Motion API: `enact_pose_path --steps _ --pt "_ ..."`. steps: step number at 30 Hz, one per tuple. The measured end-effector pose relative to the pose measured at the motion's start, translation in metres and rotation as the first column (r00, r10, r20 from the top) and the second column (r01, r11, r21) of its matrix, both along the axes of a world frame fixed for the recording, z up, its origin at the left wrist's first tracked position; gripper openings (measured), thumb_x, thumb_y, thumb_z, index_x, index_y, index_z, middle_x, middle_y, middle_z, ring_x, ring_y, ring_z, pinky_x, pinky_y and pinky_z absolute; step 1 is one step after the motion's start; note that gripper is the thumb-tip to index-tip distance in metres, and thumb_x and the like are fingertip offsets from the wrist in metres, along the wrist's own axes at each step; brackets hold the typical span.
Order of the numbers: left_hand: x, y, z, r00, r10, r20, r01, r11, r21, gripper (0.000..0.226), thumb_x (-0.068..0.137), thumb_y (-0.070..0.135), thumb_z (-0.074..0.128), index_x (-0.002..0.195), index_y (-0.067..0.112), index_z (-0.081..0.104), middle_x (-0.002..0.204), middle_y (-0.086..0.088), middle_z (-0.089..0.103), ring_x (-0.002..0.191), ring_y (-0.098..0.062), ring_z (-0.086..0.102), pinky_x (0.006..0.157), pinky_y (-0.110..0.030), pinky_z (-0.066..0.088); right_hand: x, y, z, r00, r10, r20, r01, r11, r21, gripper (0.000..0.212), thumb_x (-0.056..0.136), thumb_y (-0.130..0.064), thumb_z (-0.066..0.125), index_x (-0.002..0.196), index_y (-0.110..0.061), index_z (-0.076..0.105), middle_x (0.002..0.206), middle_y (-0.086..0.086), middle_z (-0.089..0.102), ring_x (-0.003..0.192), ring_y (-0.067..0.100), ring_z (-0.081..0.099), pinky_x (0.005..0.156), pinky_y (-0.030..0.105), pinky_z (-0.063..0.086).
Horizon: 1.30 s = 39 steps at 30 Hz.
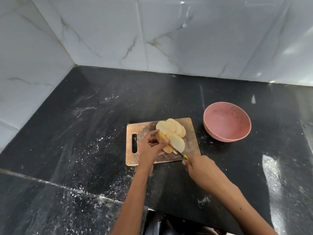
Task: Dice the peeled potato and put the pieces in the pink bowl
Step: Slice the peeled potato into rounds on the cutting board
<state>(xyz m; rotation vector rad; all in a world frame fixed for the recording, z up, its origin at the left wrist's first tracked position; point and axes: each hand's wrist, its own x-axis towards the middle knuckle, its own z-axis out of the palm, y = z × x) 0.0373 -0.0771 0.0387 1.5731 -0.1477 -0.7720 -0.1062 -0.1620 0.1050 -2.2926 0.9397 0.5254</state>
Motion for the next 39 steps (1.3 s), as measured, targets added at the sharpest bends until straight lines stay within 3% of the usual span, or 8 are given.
enact_pose_path --steps 5,14,18,23,29,36,39 --pt "-0.002 -0.005 0.002 0.994 0.085 -0.070 -0.088 0.995 -0.037 0.038 0.082 0.007 0.073 0.116 0.018 0.064 0.107 -0.010 0.066 0.098 -0.021 0.066 0.064 -0.032 0.060 -0.001 -0.001 -0.003 0.992 -0.039 0.118 0.030 0.997 0.077 0.037 0.103 -0.037 0.032 0.088 -0.016 0.058 0.077 -0.002 0.057 0.077 0.018 0.055 0.069 0.032 0.041" --pt "-0.005 -0.009 0.001 0.975 0.173 -0.137 -0.182 0.982 -0.057 0.042 0.080 0.004 0.074 0.120 0.012 0.065 0.106 -0.010 0.070 0.096 -0.020 0.069 0.064 -0.034 0.060 0.020 0.006 -0.027 0.954 -0.136 0.267 0.128 0.991 0.049 0.037 0.102 -0.041 0.030 0.085 -0.017 0.052 0.080 0.003 0.058 0.072 0.017 0.054 0.069 0.037 0.046" --pt "-0.006 -0.008 0.002 0.968 0.198 -0.153 -0.207 0.977 -0.047 0.041 0.077 0.003 0.077 0.116 0.003 0.066 0.105 -0.013 0.070 0.089 -0.020 0.071 0.060 -0.032 0.059 0.034 0.010 -0.034 0.964 -0.093 0.248 0.094 0.996 0.008 0.032 0.103 -0.038 0.030 0.091 -0.017 0.051 0.085 0.005 0.058 0.078 0.021 0.055 0.069 0.038 0.045" --pt "-0.010 -0.009 0.007 0.986 0.140 -0.095 -0.143 0.989 -0.024 0.049 0.071 0.002 0.081 0.117 0.007 0.065 0.102 -0.011 0.071 0.083 -0.016 0.072 0.058 -0.027 0.057 0.041 0.009 -0.037 0.980 -0.074 0.186 0.081 0.996 -0.029 0.031 0.104 -0.034 0.029 0.107 -0.012 0.050 0.099 0.010 0.060 0.089 0.025 0.056 0.068 0.035 0.039" --pt "-0.014 -0.012 0.006 0.986 0.155 -0.057 -0.155 0.988 -0.011 0.048 0.074 0.000 0.079 0.119 0.007 0.065 0.101 -0.007 0.070 0.084 -0.014 0.071 0.063 -0.030 0.059 0.027 0.021 -0.036 0.991 -0.089 0.097 0.094 0.994 -0.055 0.014 0.104 -0.029 0.028 0.098 -0.018 0.032 0.098 0.008 0.062 0.089 0.028 0.060 0.066 0.036 0.038" --pt "-0.014 -0.009 0.006 0.977 0.193 -0.096 -0.194 0.981 0.000 0.044 0.078 -0.005 0.073 0.119 0.008 0.065 0.105 -0.009 0.071 0.092 -0.019 0.070 0.069 -0.036 0.061 0.042 0.025 -0.043 0.994 -0.066 0.088 0.073 0.994 -0.077 0.011 0.102 -0.017 0.032 0.108 -0.014 0.040 0.103 0.009 0.059 0.095 0.027 0.058 0.067 0.035 0.037" --pt "-0.014 -0.008 0.002 0.978 0.207 -0.017 -0.206 0.978 0.045 0.040 0.080 -0.001 0.073 0.117 0.011 0.066 0.104 -0.006 0.070 0.093 -0.018 0.069 0.073 -0.040 0.061 0.046 0.028 -0.045 0.994 -0.074 0.082 0.078 0.996 -0.044 0.013 0.102 -0.016 0.034 0.111 -0.014 0.042 0.106 0.009 0.058 0.097 0.026 0.057 0.070 0.036 0.040"
